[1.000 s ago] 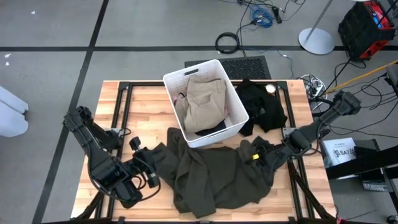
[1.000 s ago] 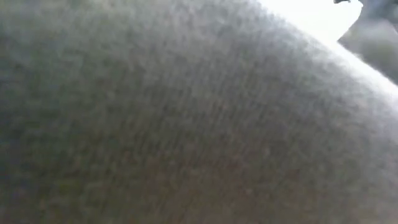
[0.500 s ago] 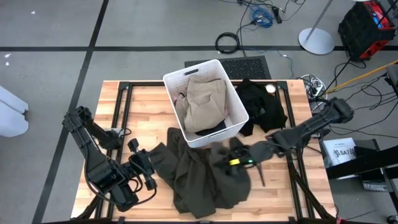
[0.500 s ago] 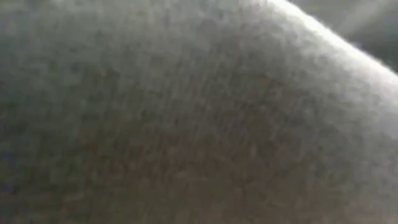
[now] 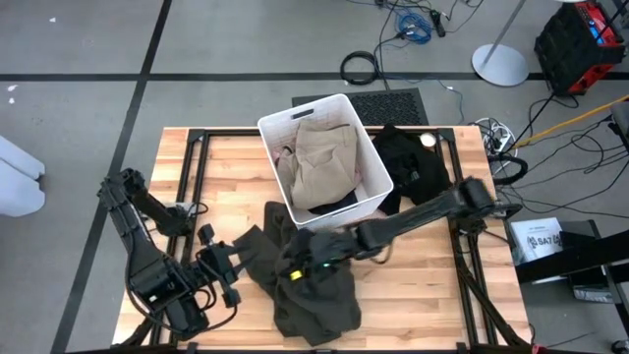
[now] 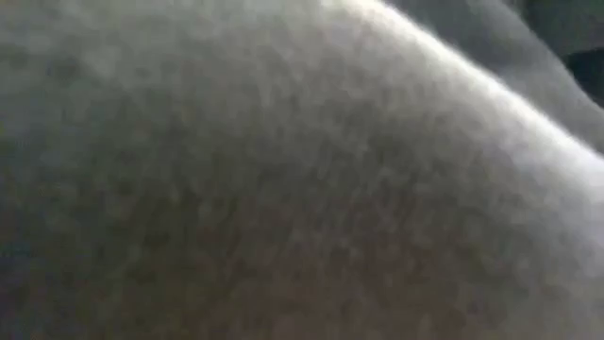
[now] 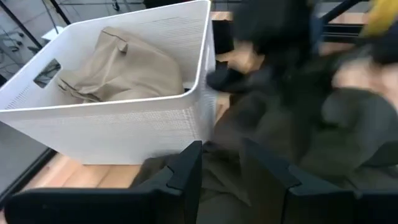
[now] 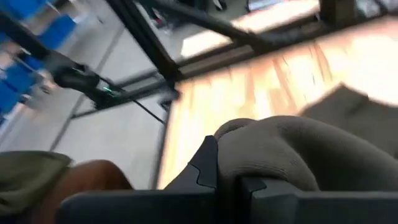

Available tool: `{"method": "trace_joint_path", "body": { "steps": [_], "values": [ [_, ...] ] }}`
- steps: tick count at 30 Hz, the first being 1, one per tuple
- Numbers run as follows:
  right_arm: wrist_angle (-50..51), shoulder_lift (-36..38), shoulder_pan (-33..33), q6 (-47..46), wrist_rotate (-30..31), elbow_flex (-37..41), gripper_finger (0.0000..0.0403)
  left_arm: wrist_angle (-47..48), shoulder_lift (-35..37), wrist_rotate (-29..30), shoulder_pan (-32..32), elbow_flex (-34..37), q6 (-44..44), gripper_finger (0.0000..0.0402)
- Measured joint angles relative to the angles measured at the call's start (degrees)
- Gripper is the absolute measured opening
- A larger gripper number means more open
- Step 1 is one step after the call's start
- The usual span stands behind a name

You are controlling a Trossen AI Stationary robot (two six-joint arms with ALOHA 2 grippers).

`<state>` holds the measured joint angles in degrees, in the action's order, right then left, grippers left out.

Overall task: Sort clothes
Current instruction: Put the folded gray jacket into the white laundry bin

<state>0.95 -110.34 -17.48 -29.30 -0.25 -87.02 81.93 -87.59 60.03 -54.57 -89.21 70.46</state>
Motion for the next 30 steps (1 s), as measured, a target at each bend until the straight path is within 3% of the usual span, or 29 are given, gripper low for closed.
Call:
{"method": "trace_joint_path", "body": {
  "steps": [6,11,21,25,30],
  "values": [
    [-7.3,-11.3,2.3,0.9,-1.4,-2.9,0.0000,0.0,0.0,0.0,-1.5,0.0,1.3,0.0116],
    [-6.4,-19.6,3.2,2.0,-1.4,-9.2,0.0000,0.0,0.0,0.0,-1.3,0.0,1.3,0.0116],
    [-4.4,-26.1,3.7,0.4,-2.7,-13.1,0.0012,-0.1,0.0,0.2,-0.8,0.0,1.3,0.0116],
    [-3.5,-25.4,4.6,0.1,-8.1,-13.1,0.0050,-0.4,0.0,0.3,-0.3,0.0,1.3,0.0116],
    [-1.5,-22.6,5.2,0.8,-11.0,-13.0,0.0137,-0.5,0.0,0.2,0.5,0.0,1.3,0.0116]
  ]
}}
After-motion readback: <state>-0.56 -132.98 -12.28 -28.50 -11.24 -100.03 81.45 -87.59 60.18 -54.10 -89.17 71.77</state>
